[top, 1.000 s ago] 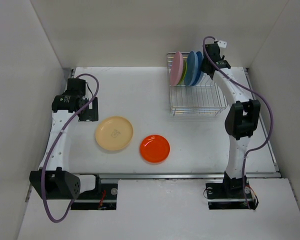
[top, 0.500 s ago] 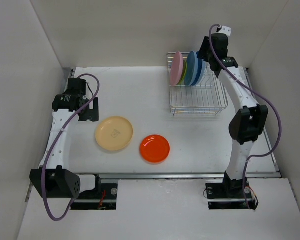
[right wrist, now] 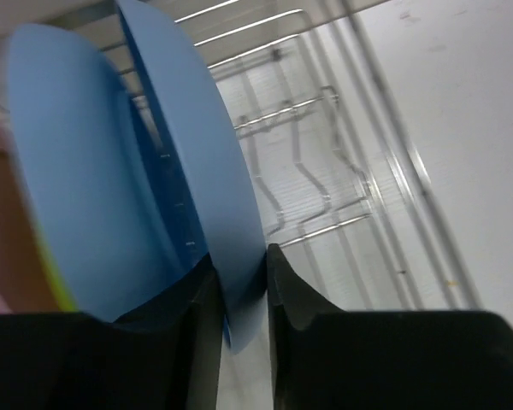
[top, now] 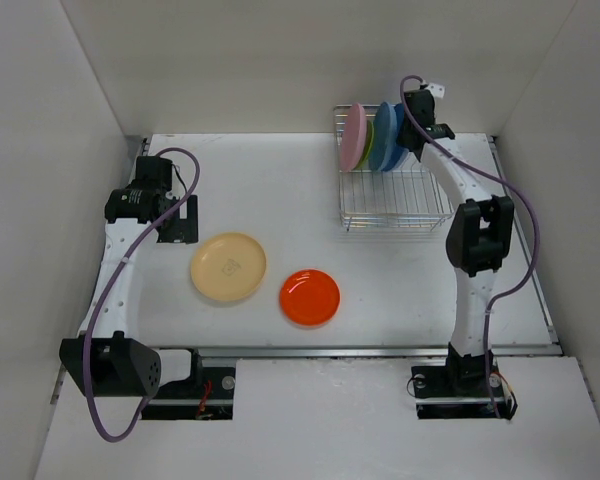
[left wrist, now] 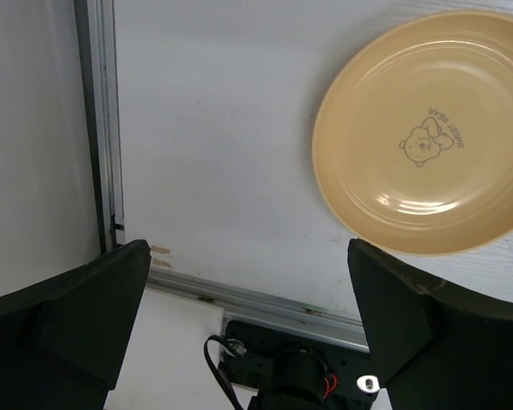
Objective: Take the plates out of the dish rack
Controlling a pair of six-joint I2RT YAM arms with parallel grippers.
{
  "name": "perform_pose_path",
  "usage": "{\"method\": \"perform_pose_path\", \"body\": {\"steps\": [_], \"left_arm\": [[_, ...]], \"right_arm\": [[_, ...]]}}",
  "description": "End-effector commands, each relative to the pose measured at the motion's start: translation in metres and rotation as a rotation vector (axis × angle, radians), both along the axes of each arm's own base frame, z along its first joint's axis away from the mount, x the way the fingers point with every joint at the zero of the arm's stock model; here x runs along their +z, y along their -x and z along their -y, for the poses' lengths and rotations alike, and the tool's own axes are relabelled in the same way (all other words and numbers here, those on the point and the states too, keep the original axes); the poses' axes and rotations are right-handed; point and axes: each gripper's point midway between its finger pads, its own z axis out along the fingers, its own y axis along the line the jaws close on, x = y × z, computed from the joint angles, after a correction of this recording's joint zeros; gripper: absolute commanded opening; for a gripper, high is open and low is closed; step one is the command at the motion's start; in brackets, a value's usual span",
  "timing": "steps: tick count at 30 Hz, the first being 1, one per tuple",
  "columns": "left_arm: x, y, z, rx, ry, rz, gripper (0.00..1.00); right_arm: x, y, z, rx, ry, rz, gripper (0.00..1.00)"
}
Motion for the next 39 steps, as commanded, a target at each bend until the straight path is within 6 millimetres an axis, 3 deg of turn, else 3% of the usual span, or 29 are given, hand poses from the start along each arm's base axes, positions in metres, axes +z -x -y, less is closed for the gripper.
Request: {"method": "perform_pose_path", "body": {"steps": [1,3,4,6,8,9,10,11,13,14,17,21,22,23,24,25,26,27,29,30,31,33,34,39], "left_arm": [[0.006,0.001,-0.001,0.001,0.002,0.009,1.0],[0.006,0.001,-0.001,0.001,0.002,0.009,1.0],[0.006,0.001,-0.001,0.001,0.002,0.009,1.0],[0.005,0.003,-0.001,0.001,0.002,0.009,1.0],[0.005,0.003,-0.001,0.001,0.002,0.009,1.0],[0.007,0.004,0.0,-0.003,0.01,0.018,1.0],[0.007,0.004,0.0,-0.003,0.01,0.019,1.0],[0.007,0.004,0.0,-0.003,0.01,0.019,1.0],[0.009,0.005,0.0,-0.003,0.01,0.028,1.0],[0.009,0.005,0.002,-0.008,0.018,0.028,1.0],[0.014,0.007,0.001,-0.016,0.014,0.048,1.0],[0.02,0.009,0.003,-0.03,0.018,0.06,1.0],[0.021,0.013,0.009,-0.061,0.043,0.058,1.0],[0.024,0.011,0.013,-0.084,0.062,0.067,1.0],[0.029,0.013,0.019,-0.111,0.085,0.079,1.0],[0.03,0.014,0.025,-0.138,0.113,0.076,1.0],[0.033,0.013,0.038,-0.188,0.174,0.085,1.0],[0.038,0.013,0.044,-0.222,0.198,0.093,1.0],[0.044,0.014,0.061,-0.284,0.276,0.103,1.0],[0.049,0.015,0.065,-0.309,0.286,0.111,1.0],[0.048,0.017,0.066,-0.327,0.291,0.102,1.0],[0.054,0.013,0.069,-0.351,0.299,0.117,1.0],[0.054,0.013,0.069,-0.351,0.299,0.117,1.0],[0.044,0.014,0.068,-0.373,0.287,0.092,1.0]], "right_arm": [[0.023,0.0,0.01,-0.052,0.02,0.047,0.2],[0.024,0.005,0.019,-0.089,0.047,0.038,0.09],[0.041,0.01,0.019,-0.107,0.057,0.069,0.06],[0.059,0.022,0.032,-0.184,0.105,0.096,0.0],[0.095,0.036,0.036,-0.214,0.122,0.159,0.0],[0.125,0.048,0.038,-0.252,0.135,0.223,0.0],[0.121,0.051,0.039,-0.266,0.167,0.208,0.0],[0.156,0.063,0.042,-0.286,0.177,0.277,0.0],[0.185,0.081,0.045,-0.34,0.208,0.333,0.0],[0.21,0.092,0.051,-0.364,0.197,0.389,0.0],[0.248,0.116,0.055,-0.415,0.218,0.45,0.0],[0.291,0.168,0.054,-0.445,0.197,0.524,0.0],[0.297,0.173,0.043,-0.386,0.183,0.545,0.0],[0.299,0.17,0.006,-0.201,0.131,0.571,0.0],[0.279,0.168,-0.018,-0.065,0.13,0.538,0.0],[0.285,0.178,-0.04,0.071,0.088,0.56,0.0],[0.271,0.179,-0.068,0.219,0.065,0.53,0.0],[0.248,0.186,-0.125,0.49,0.005,0.481,0.0],[0.212,0.202,-0.176,0.724,-0.034,0.377,0.0],[0.201,0.225,-0.22,0.915,-0.093,0.347,0.0],[0.18,0.237,-0.24,1.008,-0.12,0.29,0.0],[0.159,0.256,-0.281,1.186,-0.203,0.251,0.0],[0.152,0.279,-0.305,1.316,-0.266,0.226,0.0],[0.099,0.309,-0.367,1.504,-0.367,0.079,0.0]]}}
